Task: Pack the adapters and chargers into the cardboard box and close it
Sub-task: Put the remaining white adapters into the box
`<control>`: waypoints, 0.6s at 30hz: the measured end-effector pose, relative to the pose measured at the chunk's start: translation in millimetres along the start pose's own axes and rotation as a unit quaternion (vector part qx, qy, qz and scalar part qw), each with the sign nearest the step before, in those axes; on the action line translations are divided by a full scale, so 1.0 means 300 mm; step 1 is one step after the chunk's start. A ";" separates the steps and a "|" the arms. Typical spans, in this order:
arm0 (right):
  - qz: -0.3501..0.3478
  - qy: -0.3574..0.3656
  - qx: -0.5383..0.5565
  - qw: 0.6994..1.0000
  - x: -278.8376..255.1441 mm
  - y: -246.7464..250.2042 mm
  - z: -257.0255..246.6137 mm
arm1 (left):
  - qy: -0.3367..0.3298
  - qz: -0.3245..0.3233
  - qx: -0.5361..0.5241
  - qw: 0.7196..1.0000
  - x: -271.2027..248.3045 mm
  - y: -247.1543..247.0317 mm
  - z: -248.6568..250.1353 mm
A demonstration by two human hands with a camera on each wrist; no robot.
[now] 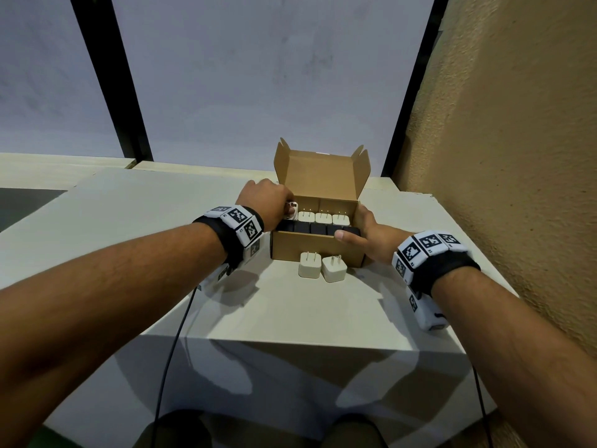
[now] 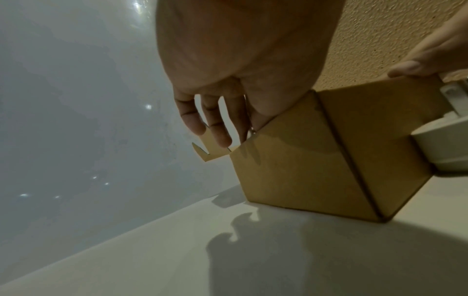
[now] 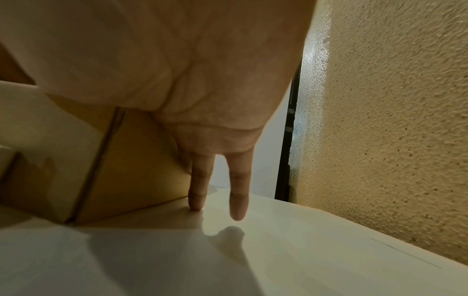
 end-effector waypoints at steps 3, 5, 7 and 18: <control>-0.004 -0.003 0.006 1.000 -0.005 -0.001 -0.004 | -0.007 -0.017 0.008 1.000 0.009 -0.015 0.002; 0.000 -0.005 0.000 1.000 -0.012 0.004 -0.012 | -0.011 -0.030 0.016 0.999 0.012 -0.027 0.006; 0.001 -0.003 -0.003 1.000 -0.015 0.008 -0.015 | -0.014 -0.040 0.028 0.999 0.013 -0.038 0.009; -0.007 -0.015 -0.015 1.000 -0.043 0.020 -0.042 | 0.002 -0.026 -0.025 0.999 0.003 -0.025 0.004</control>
Point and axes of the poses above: each hand's wrist, its own x-axis towards the middle knuckle, its own y-axis out of the back of the hand, z = x × y, the point moved 7 cm from there along x, towards the middle knuckle, and after that the axes turned 4 degrees about x, right-handed, at the moved point
